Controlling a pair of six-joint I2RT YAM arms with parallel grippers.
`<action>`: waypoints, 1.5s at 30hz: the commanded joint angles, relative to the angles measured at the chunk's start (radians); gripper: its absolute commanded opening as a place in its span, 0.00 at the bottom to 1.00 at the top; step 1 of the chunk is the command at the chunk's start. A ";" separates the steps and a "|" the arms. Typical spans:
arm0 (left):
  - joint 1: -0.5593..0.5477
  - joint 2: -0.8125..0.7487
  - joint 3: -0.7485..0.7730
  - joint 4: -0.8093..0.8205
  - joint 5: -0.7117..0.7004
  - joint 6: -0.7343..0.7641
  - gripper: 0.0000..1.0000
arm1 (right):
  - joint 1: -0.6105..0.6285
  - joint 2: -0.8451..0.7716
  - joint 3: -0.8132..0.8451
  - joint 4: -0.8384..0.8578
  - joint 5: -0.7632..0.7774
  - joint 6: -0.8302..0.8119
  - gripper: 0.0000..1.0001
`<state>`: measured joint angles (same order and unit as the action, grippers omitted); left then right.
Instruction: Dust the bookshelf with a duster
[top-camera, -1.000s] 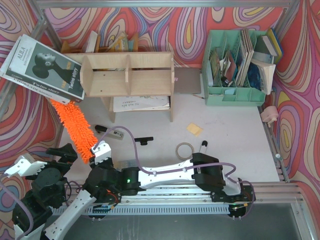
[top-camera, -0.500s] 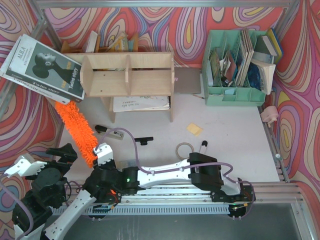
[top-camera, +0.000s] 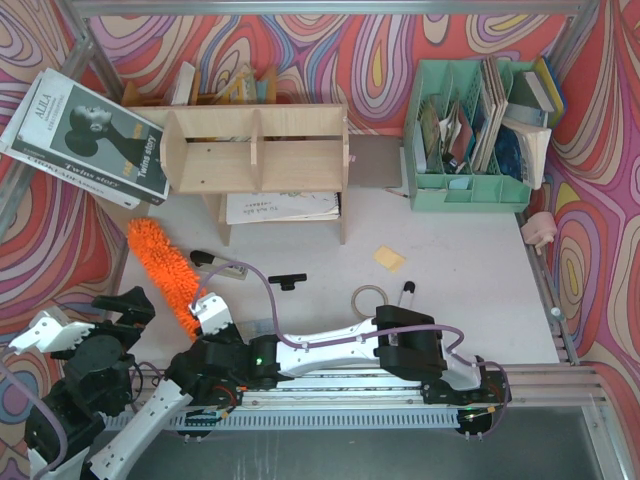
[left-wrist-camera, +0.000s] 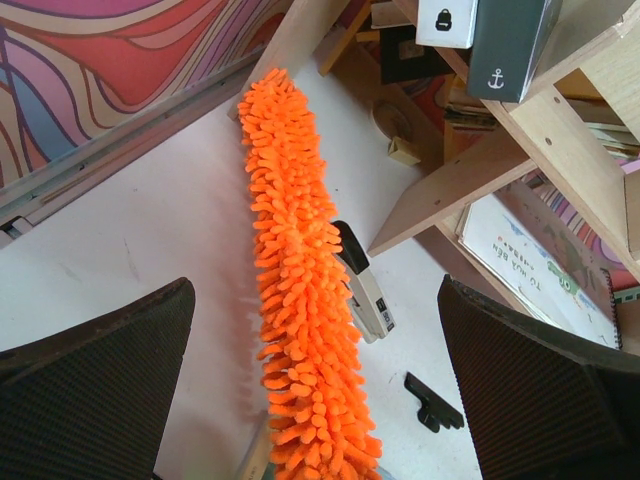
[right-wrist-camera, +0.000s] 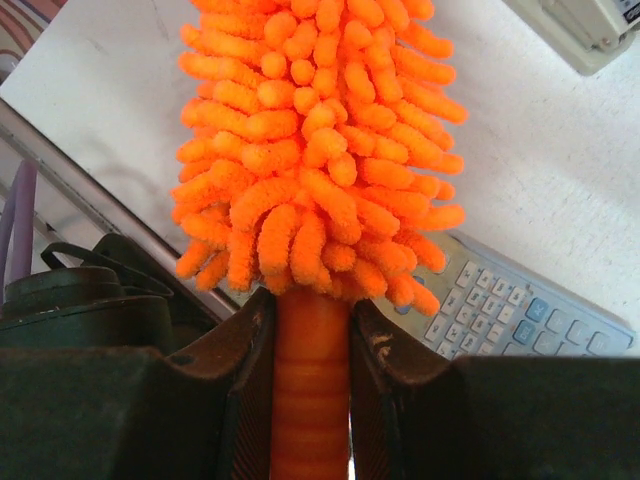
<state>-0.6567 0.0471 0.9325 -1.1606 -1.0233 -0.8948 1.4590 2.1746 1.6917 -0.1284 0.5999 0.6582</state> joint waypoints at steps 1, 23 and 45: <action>-0.004 0.019 -0.002 -0.023 -0.030 -0.008 0.98 | 0.000 -0.079 0.019 0.130 0.073 -0.097 0.00; -0.003 0.009 -0.002 -0.027 -0.034 -0.012 0.98 | -0.050 0.002 -0.037 0.039 -0.035 -0.014 0.00; -0.004 0.013 -0.003 -0.025 -0.034 -0.012 0.98 | -0.055 -0.169 0.048 0.250 0.076 -0.217 0.00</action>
<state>-0.6567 0.0601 0.9325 -1.1652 -1.0267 -0.9020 1.4025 2.0628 1.6955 0.0082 0.6399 0.4812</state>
